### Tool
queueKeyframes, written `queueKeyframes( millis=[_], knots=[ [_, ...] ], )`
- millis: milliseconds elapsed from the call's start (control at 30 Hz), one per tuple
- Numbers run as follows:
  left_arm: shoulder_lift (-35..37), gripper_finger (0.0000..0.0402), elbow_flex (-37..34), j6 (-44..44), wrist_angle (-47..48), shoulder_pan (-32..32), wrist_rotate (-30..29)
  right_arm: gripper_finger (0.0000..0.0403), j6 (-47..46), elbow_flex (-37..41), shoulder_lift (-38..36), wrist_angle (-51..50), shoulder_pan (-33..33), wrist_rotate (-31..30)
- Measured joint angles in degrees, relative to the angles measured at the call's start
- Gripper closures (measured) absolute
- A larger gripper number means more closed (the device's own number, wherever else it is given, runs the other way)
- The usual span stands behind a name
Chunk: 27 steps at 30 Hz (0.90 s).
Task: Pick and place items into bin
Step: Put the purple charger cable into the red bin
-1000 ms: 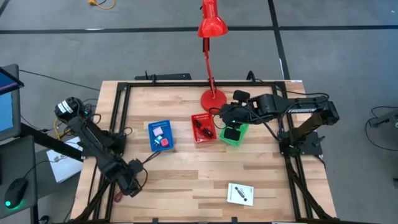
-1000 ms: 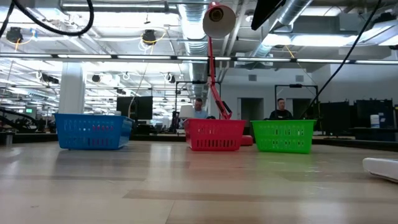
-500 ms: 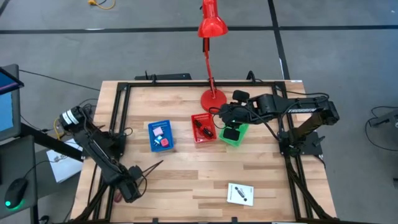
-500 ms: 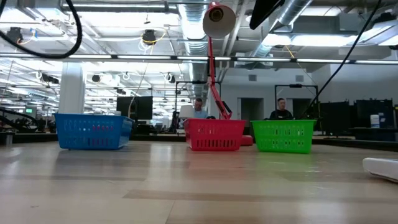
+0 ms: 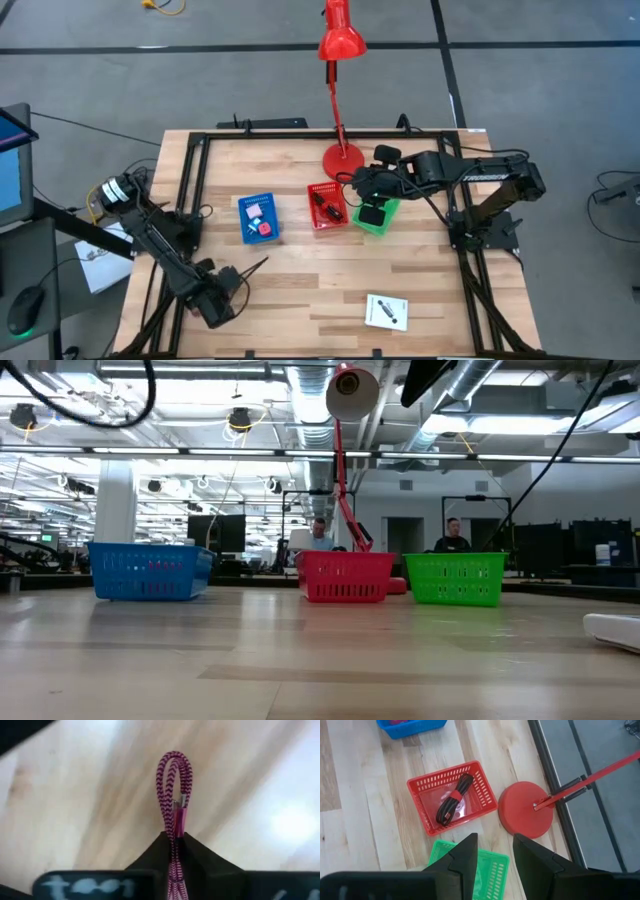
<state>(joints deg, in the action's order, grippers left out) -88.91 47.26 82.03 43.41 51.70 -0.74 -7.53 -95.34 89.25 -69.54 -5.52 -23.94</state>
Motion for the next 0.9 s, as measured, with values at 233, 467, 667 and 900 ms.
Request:
queueKeyframes(
  millis=[233, 467, 667, 900],
  knots=[
    [0.1, 0.0394, 11.2, -17.9, 4.9, -9.0, -14.8, 0.0285, 0.0, 0.0, 0.0, 1.1, 0.0, 0.0],
    [0.1, 0.0398, 20.9, -45.7, 4.8, -24.6, -31.7, 0.0285, 1.1, 0.0, 0.0, 3.9, 0.0, -0.1],
    [-0.4, 0.04, 20.8, -48.8, -9.9, -41.0, -33.8, 0.0285, -4.4, -0.1, -1.6, -6.4, -0.7, -0.2],
    [-6.8, 0.0401, 21.4, -59.6, -35.5, -49.9, -17.9, 0.0285, -11.3, 0.0, -5.0, -13.3, -2.2, -1.7]
  ],
)
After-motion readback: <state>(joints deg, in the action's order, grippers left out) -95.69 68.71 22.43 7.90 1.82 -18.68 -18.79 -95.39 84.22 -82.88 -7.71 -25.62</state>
